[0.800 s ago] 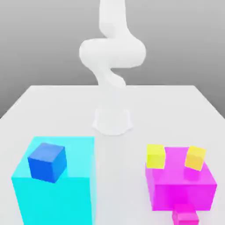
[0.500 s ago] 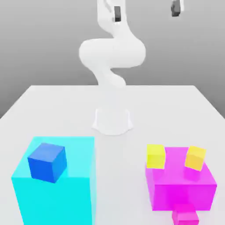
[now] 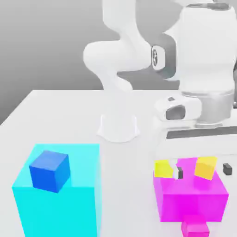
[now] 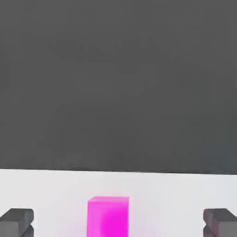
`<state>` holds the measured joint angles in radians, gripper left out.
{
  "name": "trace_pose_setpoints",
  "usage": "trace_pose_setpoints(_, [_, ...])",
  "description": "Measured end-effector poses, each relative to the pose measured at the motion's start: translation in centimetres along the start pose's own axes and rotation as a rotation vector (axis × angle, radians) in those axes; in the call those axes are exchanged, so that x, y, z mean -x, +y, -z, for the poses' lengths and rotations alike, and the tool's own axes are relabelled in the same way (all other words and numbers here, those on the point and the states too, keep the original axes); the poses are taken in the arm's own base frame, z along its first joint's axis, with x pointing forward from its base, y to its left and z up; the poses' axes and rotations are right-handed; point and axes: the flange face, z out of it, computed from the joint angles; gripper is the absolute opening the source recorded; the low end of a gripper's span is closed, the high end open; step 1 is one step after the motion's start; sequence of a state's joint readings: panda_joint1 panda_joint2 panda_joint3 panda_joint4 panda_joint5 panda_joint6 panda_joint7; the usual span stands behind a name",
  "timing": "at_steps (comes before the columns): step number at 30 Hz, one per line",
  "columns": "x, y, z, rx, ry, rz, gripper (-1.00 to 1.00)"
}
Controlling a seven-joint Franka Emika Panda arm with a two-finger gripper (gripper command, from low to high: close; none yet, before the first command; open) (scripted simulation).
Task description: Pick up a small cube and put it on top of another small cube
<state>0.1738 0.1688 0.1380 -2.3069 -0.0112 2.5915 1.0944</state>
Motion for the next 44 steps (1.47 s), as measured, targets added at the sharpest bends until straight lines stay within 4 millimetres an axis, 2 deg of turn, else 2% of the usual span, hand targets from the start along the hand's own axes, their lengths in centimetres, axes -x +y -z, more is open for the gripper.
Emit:
trace_pose_setpoints(4, [2.6,0.5,-7.1,0.089,-0.033,0.000,0.00])
trace_pose_setpoints(8, [3.4,1.1,-13.1,0.110,-0.039,0.001,0.00])
trace_pose_setpoints(9, [3.5,1.3,-14.4,0.111,-0.039,0.001,-1.00])
trace_pose_setpoints(14, [3.5,1.3,-14.4,0.110,-0.039,0.001,-1.00])
trace_pose_setpoints(15, [3.5,1.4,-15.1,0.110,-0.039,0.001,-1.00])
trace_pose_setpoints(16, [3.5,1.4,-14.7,0.111,-0.039,0.002,-1.00])
trace_pose_setpoints(18, [3.4,1.1,-12.7,0.111,-0.039,0.002,-1.00])
trace_pose_setpoints(20, [3.3,0.8,-10.0,0.110,-0.039,0.001,-1.00])
trace_pose_setpoints(21, [2.1,0.4,-8.3,0.090,-0.024,0.010,-1.00])
trace_pose_setpoints(23, [2.3,0.0,-5.4,0.071,-0.027,0.085,-1.00])
trace_pose_setpoints(27, [4.7,-0.1,-0.4,0.049,-0.042,0.291,-1.00])
trace_pose_setpoints(30, [7.2,0.2,3.2,0.039,-0.044,0.466,-1.00])
trace_pose_setpoints(35, [11.1,2.1,7.9,0.050,-0.041,0.746,-1.00])
trace_pose_setpoints(37, [13.7,3.3,6.9,0.075,-0.073,0.824,-1.00])
trace_pose_setpoints(40, [14.7,4.1,3.0,0.086,-0.085,0.848,-1.00])
trace_pose_setpoints(41, [14.8,4.3,1.6,0.087,-0.086,0.850,1.00])
trace_pose_setpoints(44, [14.8,4.3,1.6,0.087,-0.086,0.850,1.00])
